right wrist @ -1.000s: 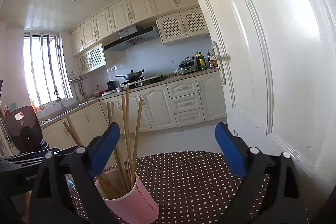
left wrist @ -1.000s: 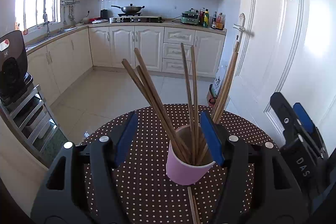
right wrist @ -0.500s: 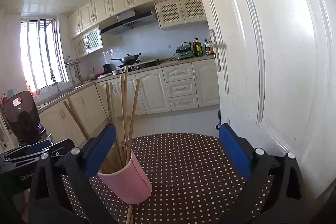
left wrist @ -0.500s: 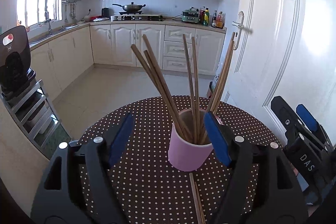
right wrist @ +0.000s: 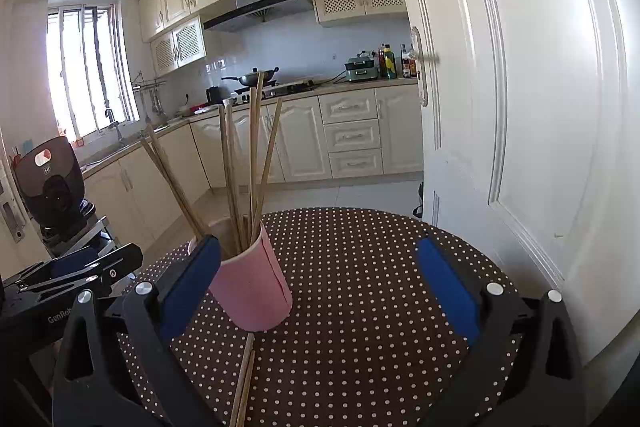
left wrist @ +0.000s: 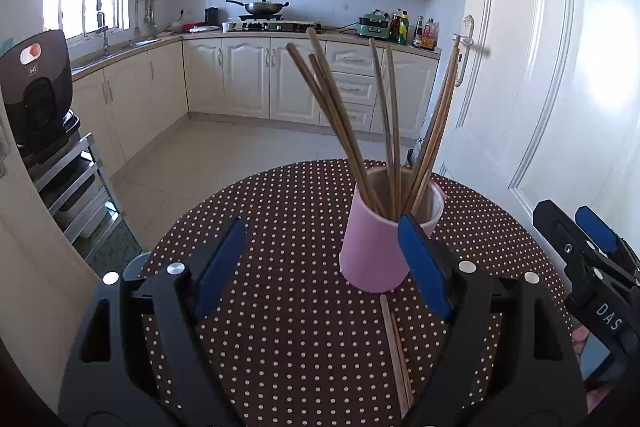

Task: Organize utensils
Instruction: 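Open both grippers and raise them away from the pink cup, then move both open grippers down to the two chopsticks lying beside the cup, then close the right gripper on one chopstick while the left gripper closes on the other, then lift both held chopsticks upright toward the pink cup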

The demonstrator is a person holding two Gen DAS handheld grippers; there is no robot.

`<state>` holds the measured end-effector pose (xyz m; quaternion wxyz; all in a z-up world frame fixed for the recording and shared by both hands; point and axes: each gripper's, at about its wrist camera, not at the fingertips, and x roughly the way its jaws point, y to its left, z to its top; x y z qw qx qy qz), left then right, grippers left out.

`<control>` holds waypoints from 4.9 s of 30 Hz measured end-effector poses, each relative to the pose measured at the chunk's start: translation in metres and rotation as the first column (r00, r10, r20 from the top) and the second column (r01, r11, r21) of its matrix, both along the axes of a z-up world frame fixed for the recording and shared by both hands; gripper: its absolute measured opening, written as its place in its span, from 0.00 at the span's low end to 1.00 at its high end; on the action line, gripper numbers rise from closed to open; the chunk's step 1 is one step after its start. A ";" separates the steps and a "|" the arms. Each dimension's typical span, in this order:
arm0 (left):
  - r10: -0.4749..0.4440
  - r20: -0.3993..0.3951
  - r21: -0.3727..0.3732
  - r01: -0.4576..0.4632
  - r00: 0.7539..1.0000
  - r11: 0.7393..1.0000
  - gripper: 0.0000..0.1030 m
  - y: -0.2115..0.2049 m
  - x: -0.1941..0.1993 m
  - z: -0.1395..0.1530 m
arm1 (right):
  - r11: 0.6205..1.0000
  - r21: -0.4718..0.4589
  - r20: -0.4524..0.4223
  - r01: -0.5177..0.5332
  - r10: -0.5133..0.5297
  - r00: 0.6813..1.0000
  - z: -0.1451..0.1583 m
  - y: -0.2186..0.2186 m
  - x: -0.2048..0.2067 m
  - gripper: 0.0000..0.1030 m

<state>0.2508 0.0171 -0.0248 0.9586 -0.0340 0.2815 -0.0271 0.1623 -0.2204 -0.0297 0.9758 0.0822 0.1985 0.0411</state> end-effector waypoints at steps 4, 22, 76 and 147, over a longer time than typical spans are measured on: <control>0.016 -0.020 -0.012 -0.016 1.000 1.000 0.75 0.009 -0.005 -0.009 | 0.999 0.011 -0.028 -0.042 0.042 0.999 -0.007 0.001 -0.007 0.92; -0.077 -0.152 0.182 0.104 0.985 0.978 0.75 -0.006 -0.037 -0.047 | 0.949 -0.052 -0.492 -0.312 0.248 0.835 -0.061 0.043 0.011 0.92; -0.138 -0.459 -0.022 0.144 0.878 0.989 0.75 0.023 -0.031 -0.083 | 0.857 -0.182 -0.745 -0.482 0.199 0.637 -0.106 0.134 0.065 0.41; -0.175 -0.524 0.017 0.216 0.833 0.976 0.07 -0.021 0.027 -0.109 | 0.891 -0.091 -0.695 -0.445 0.263 0.669 -0.096 0.068 0.065 0.04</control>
